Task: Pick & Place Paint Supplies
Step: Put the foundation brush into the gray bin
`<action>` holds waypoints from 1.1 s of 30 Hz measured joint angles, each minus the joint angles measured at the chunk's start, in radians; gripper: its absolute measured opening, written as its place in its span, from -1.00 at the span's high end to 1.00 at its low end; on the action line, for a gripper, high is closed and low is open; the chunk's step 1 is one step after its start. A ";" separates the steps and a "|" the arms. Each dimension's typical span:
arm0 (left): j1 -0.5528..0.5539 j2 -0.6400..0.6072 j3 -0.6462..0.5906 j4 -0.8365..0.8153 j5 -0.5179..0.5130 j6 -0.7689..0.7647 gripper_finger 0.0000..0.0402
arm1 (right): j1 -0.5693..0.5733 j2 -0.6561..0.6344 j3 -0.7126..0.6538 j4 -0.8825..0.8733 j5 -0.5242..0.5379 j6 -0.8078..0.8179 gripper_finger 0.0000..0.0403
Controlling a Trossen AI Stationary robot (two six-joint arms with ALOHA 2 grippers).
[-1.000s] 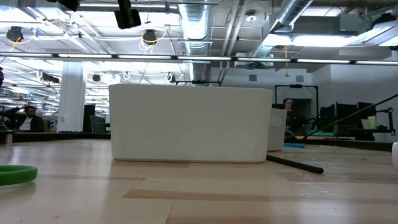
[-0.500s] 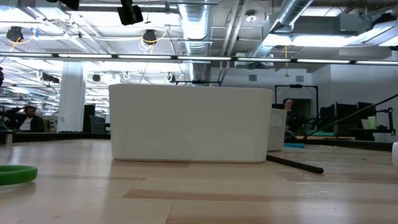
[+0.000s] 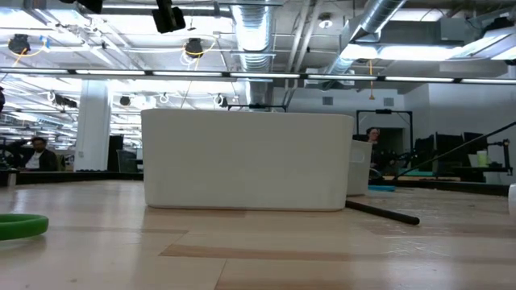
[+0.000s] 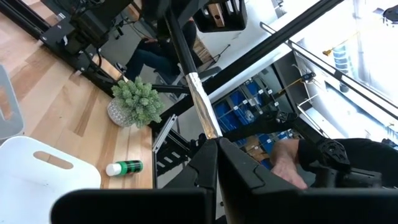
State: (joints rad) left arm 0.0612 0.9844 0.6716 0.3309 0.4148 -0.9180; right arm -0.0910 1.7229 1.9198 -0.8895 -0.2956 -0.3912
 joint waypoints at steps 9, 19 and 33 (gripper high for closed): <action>0.000 -0.001 0.000 -0.004 0.004 0.003 1.00 | 0.026 -0.002 0.000 -0.013 0.000 -0.015 0.92; -0.003 0.000 0.001 -0.108 -0.006 0.032 0.84 | 0.022 0.002 0.000 -0.083 0.028 0.008 0.92; -0.030 0.001 0.001 -0.198 0.005 0.088 0.59 | -0.048 -0.009 -0.070 -0.353 0.059 0.152 0.92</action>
State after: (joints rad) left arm 0.0311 0.9852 0.6724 0.1329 0.4193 -0.8297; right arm -0.1390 1.7137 1.8501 -1.2422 -0.2369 -0.2391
